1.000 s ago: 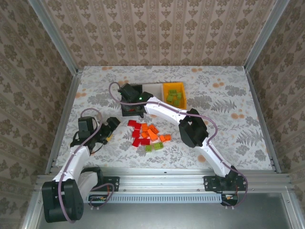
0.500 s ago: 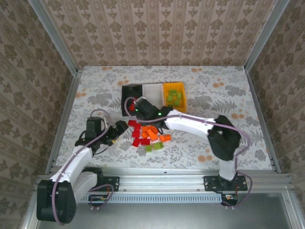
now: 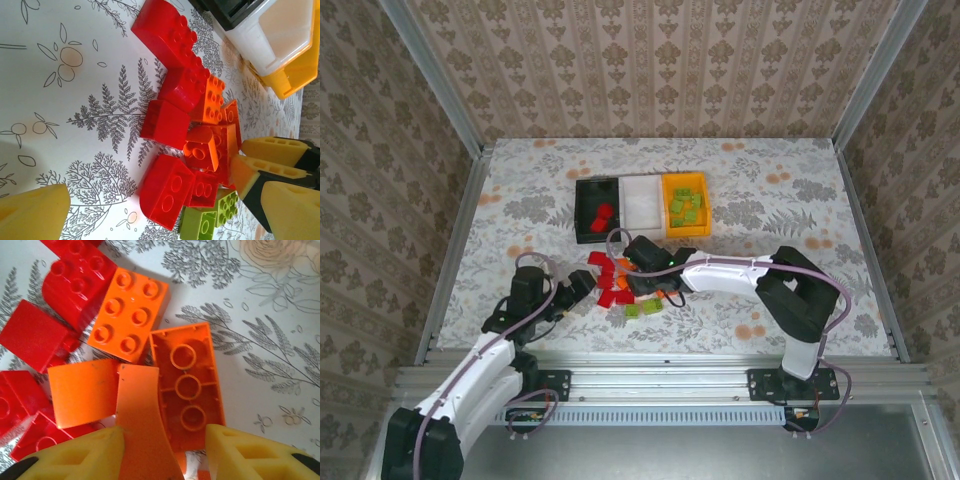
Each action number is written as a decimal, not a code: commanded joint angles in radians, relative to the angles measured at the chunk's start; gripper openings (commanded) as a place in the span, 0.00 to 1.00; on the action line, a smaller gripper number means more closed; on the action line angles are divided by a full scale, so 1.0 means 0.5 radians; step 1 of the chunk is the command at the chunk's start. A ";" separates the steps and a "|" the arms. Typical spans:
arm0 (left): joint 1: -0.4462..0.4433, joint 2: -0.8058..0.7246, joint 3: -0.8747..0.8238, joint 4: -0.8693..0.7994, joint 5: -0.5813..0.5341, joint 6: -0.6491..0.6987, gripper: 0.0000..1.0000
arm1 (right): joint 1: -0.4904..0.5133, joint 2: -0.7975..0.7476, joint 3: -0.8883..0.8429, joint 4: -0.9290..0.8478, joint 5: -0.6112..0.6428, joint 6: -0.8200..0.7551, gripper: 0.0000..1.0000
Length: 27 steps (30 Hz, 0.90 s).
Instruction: Sort the legos into containers by color
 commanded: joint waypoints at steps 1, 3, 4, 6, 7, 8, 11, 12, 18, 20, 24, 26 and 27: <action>-0.020 -0.010 -0.023 0.029 -0.040 -0.048 1.00 | 0.020 0.055 -0.016 0.053 -0.009 0.045 0.47; -0.023 -0.010 -0.025 0.025 -0.038 -0.048 1.00 | 0.026 0.063 -0.022 0.060 -0.005 0.045 0.47; -0.021 -0.013 -0.027 0.023 -0.042 -0.045 1.00 | 0.029 0.074 -0.022 0.062 -0.004 0.048 0.46; -0.024 -0.016 -0.030 0.023 -0.046 -0.046 1.00 | 0.030 0.103 -0.006 0.046 0.004 0.054 0.45; -0.027 -0.021 -0.030 0.020 -0.046 -0.045 1.00 | 0.033 0.106 -0.005 0.036 0.026 0.057 0.45; -0.026 -0.022 -0.030 0.017 -0.043 -0.043 1.00 | 0.037 0.099 -0.016 0.045 0.039 0.057 0.45; -0.026 -0.032 -0.033 0.008 -0.050 -0.041 1.00 | 0.036 0.074 -0.016 0.049 0.005 0.065 0.45; -0.026 -0.030 -0.033 0.008 -0.054 -0.041 1.00 | 0.038 0.067 -0.015 0.050 -0.004 0.069 0.45; -0.026 -0.019 -0.035 0.023 -0.058 -0.035 1.00 | 0.039 0.030 -0.010 0.090 -0.103 0.109 0.50; -0.025 -0.020 -0.036 0.015 -0.058 -0.032 1.00 | 0.035 0.038 -0.012 0.097 -0.118 0.118 0.51; -0.026 -0.021 -0.045 0.016 -0.058 -0.032 1.00 | 0.032 0.046 -0.016 0.096 -0.114 0.118 0.52; -0.026 -0.019 -0.048 0.020 -0.064 -0.032 1.00 | 0.031 0.066 -0.008 0.090 -0.108 0.115 0.52; -0.026 -0.021 -0.048 0.020 -0.064 -0.032 1.00 | 0.033 0.082 -0.004 0.086 -0.098 0.115 0.51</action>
